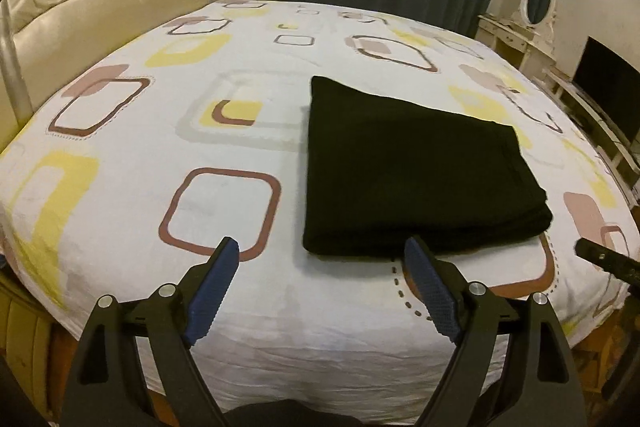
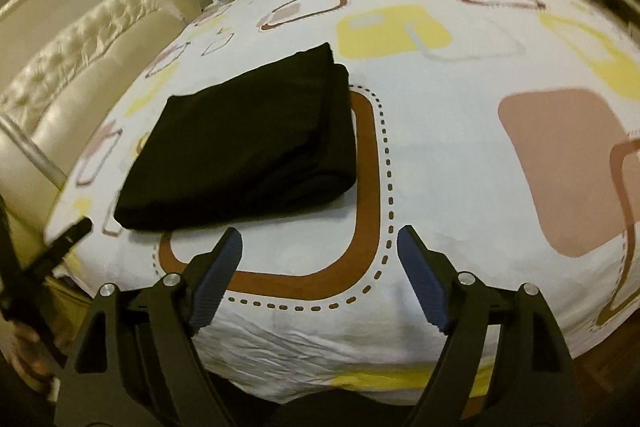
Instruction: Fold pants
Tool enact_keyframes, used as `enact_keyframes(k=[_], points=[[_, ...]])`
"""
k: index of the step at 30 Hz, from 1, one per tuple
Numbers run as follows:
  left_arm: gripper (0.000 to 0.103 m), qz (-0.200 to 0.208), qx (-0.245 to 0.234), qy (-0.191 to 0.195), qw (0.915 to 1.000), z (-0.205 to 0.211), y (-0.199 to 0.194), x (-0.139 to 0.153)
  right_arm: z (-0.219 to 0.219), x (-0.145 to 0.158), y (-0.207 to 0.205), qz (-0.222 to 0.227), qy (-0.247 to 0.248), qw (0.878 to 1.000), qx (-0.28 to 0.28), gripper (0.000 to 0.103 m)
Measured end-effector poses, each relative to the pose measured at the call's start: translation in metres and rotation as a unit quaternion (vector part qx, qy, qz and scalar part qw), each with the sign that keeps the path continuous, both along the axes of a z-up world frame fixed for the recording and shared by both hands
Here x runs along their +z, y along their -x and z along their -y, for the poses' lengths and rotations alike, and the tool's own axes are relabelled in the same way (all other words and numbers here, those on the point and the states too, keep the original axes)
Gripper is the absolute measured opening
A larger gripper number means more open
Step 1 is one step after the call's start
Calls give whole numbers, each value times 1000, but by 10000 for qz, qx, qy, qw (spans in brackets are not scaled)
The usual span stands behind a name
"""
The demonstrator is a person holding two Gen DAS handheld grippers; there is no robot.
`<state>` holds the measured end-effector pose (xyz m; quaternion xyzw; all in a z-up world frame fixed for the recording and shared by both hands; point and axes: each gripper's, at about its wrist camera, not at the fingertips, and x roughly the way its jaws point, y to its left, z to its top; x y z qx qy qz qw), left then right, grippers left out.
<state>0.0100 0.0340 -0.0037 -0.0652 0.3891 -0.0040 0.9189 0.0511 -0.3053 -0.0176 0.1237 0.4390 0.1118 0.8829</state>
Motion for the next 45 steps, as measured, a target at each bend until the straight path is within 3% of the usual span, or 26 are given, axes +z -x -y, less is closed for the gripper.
enact_keyframes(k=[5,9,14,27,45], points=[[84,-74,-23,227,9997,3,0,2,-12,-2,2,98,327,9994,83,82],[84,57,-16,72,10000,9,3,4,-13,-6,1,81,404,9991,59,82],[84,180,-9,-112,9998,12,5,8,-13,-6,2,115,417,9991,33,83],[85,-26,306,63,9995,1,1,2,-10,-11,2,81,361,9993,81,84],[85,-11,202,-105,9997,4,1,2,-12,-11,3,58,352,9993,96,84]])
